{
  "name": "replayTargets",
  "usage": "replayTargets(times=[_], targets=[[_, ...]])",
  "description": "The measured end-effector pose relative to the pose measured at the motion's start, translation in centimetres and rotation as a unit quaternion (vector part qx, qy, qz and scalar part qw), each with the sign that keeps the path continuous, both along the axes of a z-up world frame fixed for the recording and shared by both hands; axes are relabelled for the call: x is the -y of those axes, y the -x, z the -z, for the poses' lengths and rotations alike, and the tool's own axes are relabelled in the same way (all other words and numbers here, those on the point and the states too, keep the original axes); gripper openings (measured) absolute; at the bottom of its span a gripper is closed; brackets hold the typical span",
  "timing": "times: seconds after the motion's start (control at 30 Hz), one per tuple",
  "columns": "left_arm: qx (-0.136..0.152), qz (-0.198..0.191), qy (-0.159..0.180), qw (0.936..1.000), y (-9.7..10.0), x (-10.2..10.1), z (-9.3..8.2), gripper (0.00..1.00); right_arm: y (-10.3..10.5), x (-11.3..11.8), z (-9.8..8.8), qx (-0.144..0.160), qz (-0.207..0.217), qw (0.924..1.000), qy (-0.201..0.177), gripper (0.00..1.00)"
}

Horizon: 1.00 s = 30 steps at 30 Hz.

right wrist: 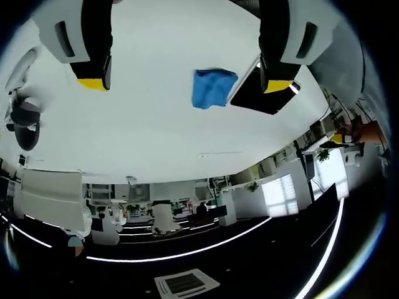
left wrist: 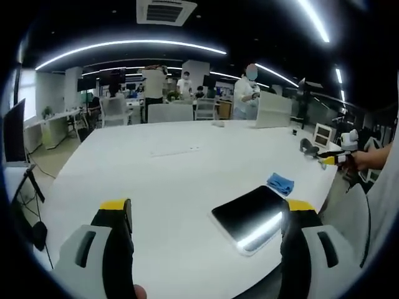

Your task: Wipe the mirror surface with the cleaning cloth until all visible marks leave the cleaned area.

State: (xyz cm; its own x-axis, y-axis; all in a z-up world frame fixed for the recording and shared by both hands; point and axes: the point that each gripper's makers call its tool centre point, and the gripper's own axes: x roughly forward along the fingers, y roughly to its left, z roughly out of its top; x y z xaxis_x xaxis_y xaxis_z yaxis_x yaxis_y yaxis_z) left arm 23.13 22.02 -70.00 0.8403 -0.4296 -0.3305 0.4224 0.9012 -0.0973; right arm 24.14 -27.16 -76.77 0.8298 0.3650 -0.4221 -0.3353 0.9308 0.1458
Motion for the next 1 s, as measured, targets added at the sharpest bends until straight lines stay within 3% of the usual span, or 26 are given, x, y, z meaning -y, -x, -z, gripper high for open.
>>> replayTargets(times=[0.1, 0.43, 1.0], targets=[[-0.006, 0.002, 0.000, 1.0000, -0.03, 0.08, 0.68, 0.99, -0.11, 0.37, -0.24, 0.001, 0.004, 1.0000, 0.000, 0.98], [-0.003, 0.007, -0.005, 1.0000, 0.13, 0.41, 0.08, 0.99, -0.08, 0.22, -0.20, 0.004, 0.005, 1.0000, -0.003, 0.98], [-0.007, 0.016, -0.012, 0.9998, 0.28, 0.38, 0.92, 0.99, -0.02, 0.67, 0.10, 0.002, 0.014, 0.9999, 0.005, 0.99]])
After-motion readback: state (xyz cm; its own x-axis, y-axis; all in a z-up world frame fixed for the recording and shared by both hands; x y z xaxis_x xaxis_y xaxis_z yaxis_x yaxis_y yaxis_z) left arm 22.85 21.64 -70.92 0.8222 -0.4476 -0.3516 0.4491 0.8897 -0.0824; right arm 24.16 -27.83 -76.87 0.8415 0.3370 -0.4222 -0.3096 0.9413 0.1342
